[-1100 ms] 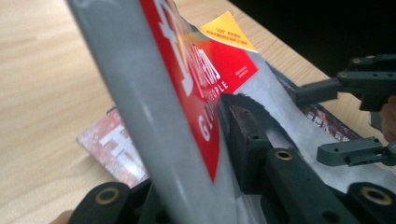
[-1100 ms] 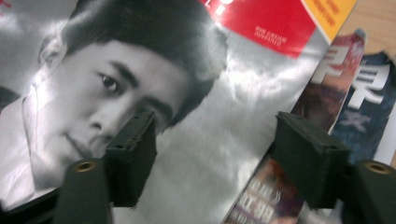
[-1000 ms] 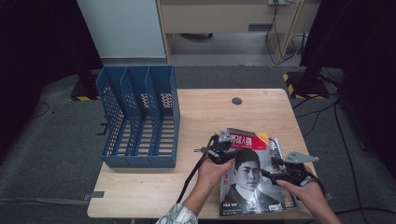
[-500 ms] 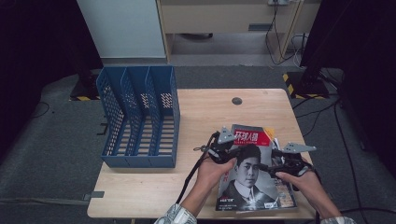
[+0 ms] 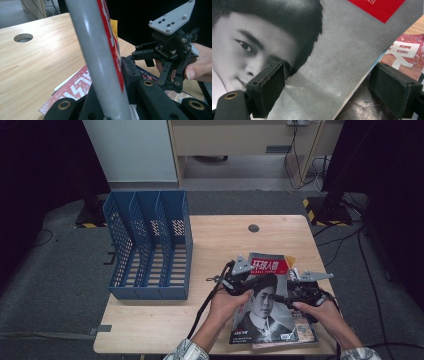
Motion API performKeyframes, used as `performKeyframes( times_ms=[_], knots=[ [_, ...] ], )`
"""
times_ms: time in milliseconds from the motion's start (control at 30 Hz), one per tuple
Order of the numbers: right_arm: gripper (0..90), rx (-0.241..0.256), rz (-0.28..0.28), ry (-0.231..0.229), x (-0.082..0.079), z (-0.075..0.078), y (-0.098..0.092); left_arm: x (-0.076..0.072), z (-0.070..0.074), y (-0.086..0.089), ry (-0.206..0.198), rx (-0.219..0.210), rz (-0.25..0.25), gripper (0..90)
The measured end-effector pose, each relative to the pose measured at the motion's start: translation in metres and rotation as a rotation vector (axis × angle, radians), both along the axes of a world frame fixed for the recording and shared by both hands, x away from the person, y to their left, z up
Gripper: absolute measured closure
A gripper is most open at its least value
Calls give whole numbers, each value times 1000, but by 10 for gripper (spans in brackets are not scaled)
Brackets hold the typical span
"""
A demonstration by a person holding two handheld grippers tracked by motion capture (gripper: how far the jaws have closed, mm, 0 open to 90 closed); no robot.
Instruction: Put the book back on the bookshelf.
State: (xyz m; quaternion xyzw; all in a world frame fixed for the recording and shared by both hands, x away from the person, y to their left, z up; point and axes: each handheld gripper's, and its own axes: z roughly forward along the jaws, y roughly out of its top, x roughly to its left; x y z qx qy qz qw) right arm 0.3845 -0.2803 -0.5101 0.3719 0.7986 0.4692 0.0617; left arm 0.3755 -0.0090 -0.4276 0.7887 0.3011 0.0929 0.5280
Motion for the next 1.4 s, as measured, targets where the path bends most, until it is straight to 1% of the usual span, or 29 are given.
performKeyframes(
  times_ms=[33, 67, 167, 200, 233, 333, 367, 400, 500, 533, 567, 633, 700, 733, 800, 833, 867, 933, 967, 1000, 1033, 1067, 1100, 1133, 1167, 1233, 1267, 1400],
  knots=[
    [123, 3, 3, -1, 1, 0, 0, 0, 0, 0, -1, -1, -2, 834],
    [113, 8, 2, 17, 2, -1, 0, 0, 0, 0, -2, -1, -3, 834],
    [131, 25, 11, 29, 5, 0, 0, -1, 1, -1, -9, 2, -8, 834],
    [131, 25, 11, 29, 5, 0, 0, -1, 1, -1, -9, 2, -8, 835],
    [137, 28, 20, 19, 5, 0, 2, -1, 1, -1, -9, 5, -10, 835],
    [142, 31, 21, 27, 5, 0, 2, -1, 1, -2, -10, 8, -11, 835],
    [154, 26, 21, 36, 6, -1, 1, -1, 1, -3, -11, 11, -11, 835],
    [154, 26, 21, 36, 6, -1, 1, -1, 1, -3, -11, 11, -11, 835],
    [174, 0, 34, 39, 6, 1, 0, 0, 1, -2, -11, 9, -12, 835],
    [174, 0, 34, 39, 6, 1, 0, 0, 1, -2, -11, 9, -12, 835],
    [184, -19, 45, 44, 6, 3, 0, 0, 2, -2, -12, 8, -14, 835],
    [203, -30, 57, 51, 7, 4, -1, 0, 2, -3, -15, 10, -15, 835],
    [248, -41, 66, 45, 7, 4, -3, 0, 3, -3, -19, 13, -17, 836],
    [248, -41, 66, 45, 7, 4, -3, 0, 3, -3, -19, 13, -17, 836],
    [287, -53, 70, 50, 7, 7, -5, 0, 4, -1, -23, 14, -16, 836],
    [340, -56, 69, 38, 4, 8, -6, 0, 5, 0, -26, 17, -17, 837],
    [371, -59, 73, 33, 4, 9, -7, 0, 6, 1, -31, 19, -17, 837],
    [433, -47, 64, 25, 3, 12, -10, 0, 7, 4, -39, 16, -16, 837],
    [433, -47, 64, 25, 3, 12, -10, 0, 7, 4, -39, 16, -16, 838],
    [467, -47, 63, 16, 3, 14, -11, 0, 9, 5, -45, 15, -17, 838],
    [545, -54, 55, -4, 2, 20, -12, 0, 12, 8, -61, 19, -11, 838],
    [622, -62, 51, -10, 1, 22, -13, 0, 12, 8, -61, 19, -11, 839],
    [622, -62, 51, -10, 1, 22, -13, 1, 13, 9, -71, 24, -6, 839],
    [649, -74, 46, -32, 1, 24, -13, 1, 15, 11, -79, 19, -5, 839],
    [703, -84, 48, -48, 1, 32, -12, 2, 16, 13, -85, 15, -4, 841],
    [721, -89, 50, -55, 1, 34, -12, 2, 18, 16, -104, 9, 0, 842],
    [748, -98, 54, -63, 1, 41, -10, 2, 20, 19, -123, 2, -1, 844],
    [789, -110, 59, -94, 1, 56, -6, 3, 25, 26, -156, -23, 6, 849]
  ],
)
